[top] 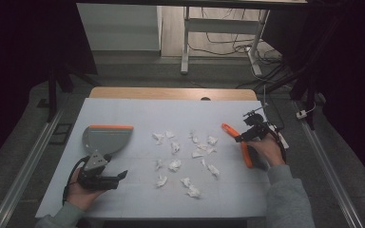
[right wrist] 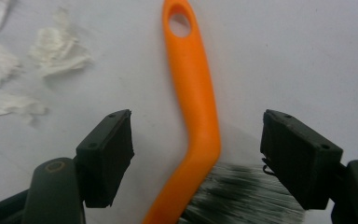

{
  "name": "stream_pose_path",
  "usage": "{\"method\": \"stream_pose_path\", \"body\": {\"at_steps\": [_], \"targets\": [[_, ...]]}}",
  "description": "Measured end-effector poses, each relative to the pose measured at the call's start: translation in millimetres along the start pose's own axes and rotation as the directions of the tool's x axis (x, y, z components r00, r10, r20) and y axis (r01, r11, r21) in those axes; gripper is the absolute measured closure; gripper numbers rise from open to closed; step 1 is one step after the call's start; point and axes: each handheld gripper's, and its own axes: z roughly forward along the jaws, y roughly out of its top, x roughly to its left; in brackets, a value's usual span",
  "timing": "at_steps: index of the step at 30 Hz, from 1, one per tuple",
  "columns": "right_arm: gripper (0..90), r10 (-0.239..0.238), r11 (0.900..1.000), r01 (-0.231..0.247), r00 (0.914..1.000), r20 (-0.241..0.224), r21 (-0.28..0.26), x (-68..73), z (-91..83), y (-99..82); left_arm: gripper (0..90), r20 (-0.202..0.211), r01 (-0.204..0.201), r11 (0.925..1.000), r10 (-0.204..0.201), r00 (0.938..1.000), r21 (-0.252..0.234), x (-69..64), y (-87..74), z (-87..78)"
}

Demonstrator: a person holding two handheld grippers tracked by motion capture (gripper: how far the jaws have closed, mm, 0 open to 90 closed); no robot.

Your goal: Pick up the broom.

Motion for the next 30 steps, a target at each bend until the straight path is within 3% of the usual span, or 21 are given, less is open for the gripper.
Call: {"method": "stream_pose_path", "body": {"at_steps": [6,10,15,17,20,22,27,30], "targets": [[30.2,0.003,0.9994,-0.003,0.9998,0.019,0.036,-2.0,8.5,1.6,18.8,-0.005,0.001,0.9999,-0.001,1.0000,-0.012,1.1,-0.7,-1.5],[39.1,-0.020,0.9968,0.016,0.9988,0.045,0.079,0.0,14.1,-0.2,18.8,-0.004,-0.003,0.9999,0.003,1.0000,-0.010,1.2,-1.0,-1.7],[49.2,-0.036,0.9937,0.031,0.9985,0.042,0.108,2.2,15.9,-2.1,18.8,-0.012,-0.003,0.9999,0.003,0.9999,-0.012,0.6,-1.1,-2.7],[62.3,-0.030,0.9940,0.027,0.9992,0.027,0.106,2.7,14.9,-2.1,18.8,-0.013,-0.001,0.9999,0.001,0.9999,-0.011,0.6,-1.1,-2.4],[68.5,0.012,0.9942,-0.016,0.9992,0.037,0.107,3.5,15.1,-0.8,18.7,-0.014,-0.003,1.0000,0.003,0.9999,-0.008,0.1,-0.9,-1.5],[68.9,-0.019,0.9933,0.013,0.9986,0.050,0.115,6.3,15.1,0.2,18.7,-0.018,-0.003,1.0000,0.003,0.9998,-0.009,-0.2,-1.1,-2.0],[69.3,-0.025,0.9948,0.020,0.9989,0.041,0.100,6.8,10.0,-0.8,18.7,-0.024,0.003,0.9998,-0.003,0.9997,-0.020,0.6,-1.1,-3.4],[69.6,-0.036,0.9980,0.034,0.9987,0.035,0.054,8.2,-5.7,-3.2,18.7,-0.022,0.000,0.9999,-0.001,0.9998,-0.014,0.5,-0.6,-2.1]]}}
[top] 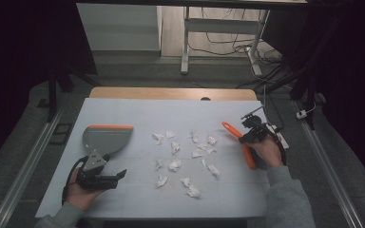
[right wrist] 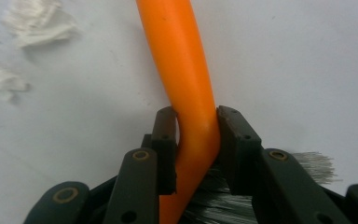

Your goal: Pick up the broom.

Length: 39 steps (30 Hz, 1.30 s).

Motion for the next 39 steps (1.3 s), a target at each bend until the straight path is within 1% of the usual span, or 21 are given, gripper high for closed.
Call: {"method": "stream_pose_path", "body": {"at_steps": [3,5,6,10,12,13,14,15,18,19,20,21,23,27,29,31,33,35,36,37,39], "targets": [[69.7,-0.004,0.9995,0.004,1.0000,0.004,-0.031,0.5,-9.3,-1.8,18.7,0.001,-0.001,1.0000,0.001,1.0000,0.000,-0.5,0.2,0.0],[69.8,0.004,0.9965,-0.006,0.9997,-0.024,-0.083,1.1,-22.1,-5.1,18.7,0.000,0.000,1.0000,0.000,1.0000,-0.003,-0.7,0.3,-0.3],[69.8,0.004,0.9965,-0.006,0.9997,-0.024,-0.083,1.1,-22.1,-5.1,18.7,-0.001,0.001,1.0000,-0.001,1.0000,-0.004,-0.7,0.3,-0.4],[69.8,-0.012,0.9899,0.005,0.9986,-0.051,-0.142,10.2,-35.5,-7.2,18.7,0.000,0.006,0.9999,-0.006,1.0000,-0.012,-0.6,1.5,0.3],[69.7,-0.023,0.9823,0.007,0.9964,-0.081,-0.187,18.3,-44.0,-7.9,18.9,0.005,0.008,0.9998,-0.008,1.0000,-0.019,-0.6,3.1,0.8],[69.7,-0.023,0.9823,0.007,0.9964,-0.081,-0.187,18.3,-44.0,-7.9,18.9,0.007,0.009,0.9997,-0.009,0.9999,-0.023,-0.9,3.8,1.1],[69.8,-0.022,0.9750,-0.004,0.9933,-0.113,-0.222,21.9,-49.5,-8.7,19.1,0.008,0.008,0.9997,-0.008,0.9999,-0.024,-1.0,4.4,1.4],[69.8,-0.022,0.9750,-0.004,0.9933,-0.113,-0.222,21.9,-49.5,-8.7,19.1,0.008,0.008,0.9997,-0.008,0.9999,-0.025,-1.1,4.9,1.8],[69.8,-0.031,0.9605,-0.009,0.9899,-0.138,-0.278,27.3,-59.1,-10.6,19.3,0.009,0.008,0.9997,-0.008,0.9999,-0.024,-1.1,5.7,2.9],[69.8,-0.031,0.9605,-0.009,0.9899,-0.138,-0.278,27.3,-59.1,-10.6,19.3,0.009,0.009,0.9997,-0.008,0.9999,-0.024,-1.0,6.0,3.1],[69.8,-0.028,0.9543,-0.019,0.9878,-0.153,-0.298,29.1,-62.4,-11.5,19.3,0.009,0.009,0.9996,-0.009,0.9999,-0.025,-1.0,6.2,3.3],[69.8,-0.028,0.9543,-0.019,0.9878,-0.153,-0.298,29.1,-62.4,-11.5,19.3,0.008,0.010,0.9996,-0.010,0.9999,-0.026,-1.0,6.6,3.6],[69.8,-0.026,0.9462,-0.033,0.9840,-0.176,-0.322,31.9,-65.1,-12.3,19.2,0.005,0.013,0.9994,-0.013,0.9999,-0.032,-1.0,7.6,4.1],[69.9,-0.031,0.9442,-0.031,0.9826,-0.183,-0.328,35.2,-64.7,-11.9,19.3,0.011,0.017,0.9994,-0.017,0.9998,-0.030,-1.2,10.3,6.7],[69.8,-0.022,0.9393,-0.048,0.9795,-0.200,-0.340,37.2,-65.2,-11.7,19.2,0.017,0.012,0.9997,-0.012,0.9998,-0.020,-1.6,12.9,7.5],[69.8,-0.014,0.9313,-0.070,0.9741,-0.226,-0.358,38.9,-66.3,-11.6,17.7,0.043,0.025,0.9993,-0.024,0.9988,-0.029,-1.5,17.4,6.9],[69.8,-0.016,0.9237,-0.084,0.9668,-0.255,-0.374,43.1,-68.7,-10.5,18.1,0.043,0.029,0.9984,-0.027,0.9987,-0.048,-3.3,21.7,6.1],[69.8,-0.020,0.9216,-0.080,0.9676,-0.252,-0.380,44.8,-70.1,-10.2,18.2,0.042,0.018,0.9986,-0.016,0.9990,-0.049,-6.8,25.0,7.3],[69.8,-0.020,0.9144,-0.089,0.9644,-0.264,-0.395,47.7,-73.2,-9.4,18.1,0.050,0.019,0.9987,-0.017,0.9986,-0.047,-8.5,26.3,8.5],[69.8,-0.020,0.9144,-0.089,0.9644,-0.264,-0.395,47.7,-73.2,-9.4,18.1,0.055,0.018,0.9988,-0.016,0.9983,-0.045,-10.2,27.5,9.9],[69.8,-0.008,0.9036,-0.113,0.9600,-0.280,-0.413,50.3,-76.8,-8.6,18.1,0.059,0.012,0.9991,-0.010,0.9982,-0.041,-14.1,30.6,12.4]]}}
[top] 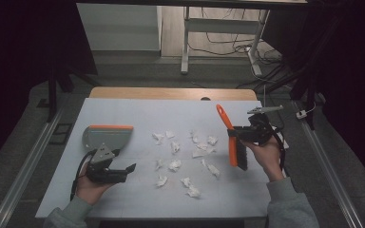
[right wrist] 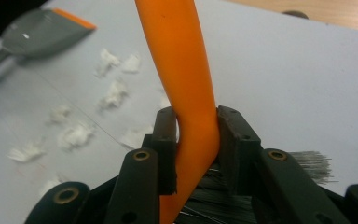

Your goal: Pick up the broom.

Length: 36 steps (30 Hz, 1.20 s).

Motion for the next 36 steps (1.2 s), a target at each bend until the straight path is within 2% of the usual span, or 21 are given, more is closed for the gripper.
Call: {"method": "stream_pose_path", "body": {"at_steps": [5,13,20,22,23,26,33,36], "targets": [[69.8,0.037,0.9972,-0.039,0.9990,-0.025,-0.064,11.8,-1.0,2.9,18.2,0.017,-0.023,0.9996,0.023,0.9996,-0.014,-9.7,12.6,6.1],[69.8,0.061,0.9920,-0.067,0.9966,-0.056,-0.107,31.8,10.4,4.9,18.2,0.076,-0.059,0.9979,0.061,0.9953,-0.027,-23.9,42.4,24.1],[69.8,0.084,0.9794,-0.101,0.9915,-0.099,-0.175,46.8,21.1,10.8,18.4,0.103,-0.096,0.9950,0.098,0.9898,-0.028,-38.7,56.0,37.3],[69.8,0.082,0.9728,-0.104,0.9902,-0.113,-0.207,55.0,22.2,11.8,18.7,0.111,-0.095,0.9946,0.099,0.9888,-0.040,-42.3,59.1,37.8],[69.8,0.082,0.9728,-0.104,0.9902,-0.113,-0.207,55.0,22.2,11.8,18.7,0.116,-0.096,0.9943,0.101,0.9882,-0.046,-43.9,60.6,38.1],[69.7,0.087,0.9632,-0.118,0.9869,-0.136,-0.242,62.8,24.0,11.2,19.9,0.127,-0.092,0.9940,0.099,0.9870,-0.059,-49.5,64.6,41.1],[69.8,0.087,0.9624,-0.118,0.9872,-0.133,-0.245,70.1,29.9,10.2,19.9,0.147,-0.135,0.9897,0.141,0.9791,-0.047,-66.5,73.7,54.1],[69.7,0.096,0.9579,-0.130,0.9853,-0.141,-0.256,72.3,32.3,9.2,19.9,0.155,-0.143,0.9884,0.150,0.9765,-0.051,-70.6,74.9,55.4]]}}
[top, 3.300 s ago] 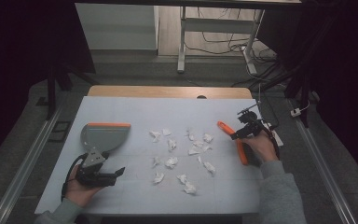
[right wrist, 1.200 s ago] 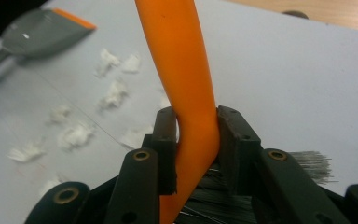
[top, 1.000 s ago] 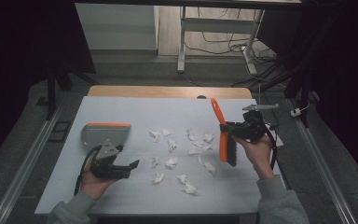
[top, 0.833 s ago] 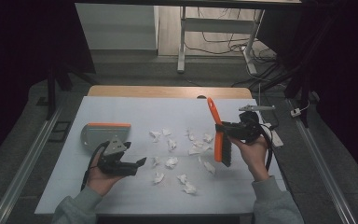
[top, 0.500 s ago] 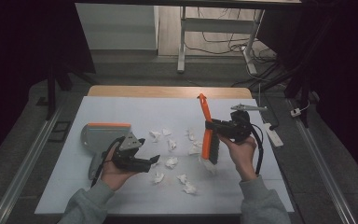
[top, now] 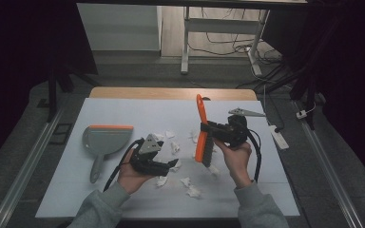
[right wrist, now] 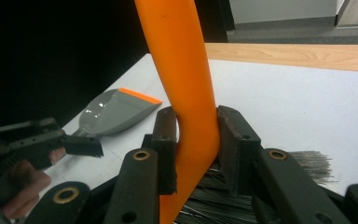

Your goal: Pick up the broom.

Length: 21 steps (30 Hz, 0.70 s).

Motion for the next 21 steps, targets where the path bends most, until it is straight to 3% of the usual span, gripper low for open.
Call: {"method": "stream_pose_path", "body": {"at_steps": [4,10,13,21], "targets": [[69.7,0.041,0.9990,-0.042,0.9982,-0.045,-0.018,0.0,3.1,-3.7,21.0,0.009,-0.018,0.9998,0.018,0.9998,0.003,-4.1,-2.1,-1.0],[69.7,0.040,0.9985,-0.041,0.9988,-0.026,-0.037,4.1,8.0,-8.3,21.8,0.032,-0.022,0.9998,0.021,0.9992,0.004,-9.6,-1.7,4.5],[69.7,0.049,0.9965,-0.050,0.9986,-0.017,-0.066,6.7,11.1,-13.3,22.8,0.042,-0.042,0.9991,0.042,0.9982,-0.003,-13.0,-2.0,6.6],[69.7,0.089,0.9926,-0.091,0.9954,-0.037,-0.079,8.0,18.8,-20.6,25.4,0.043,-0.064,0.9979,0.064,0.9970,-0.009,-21.6,-2.1,17.6]]}}
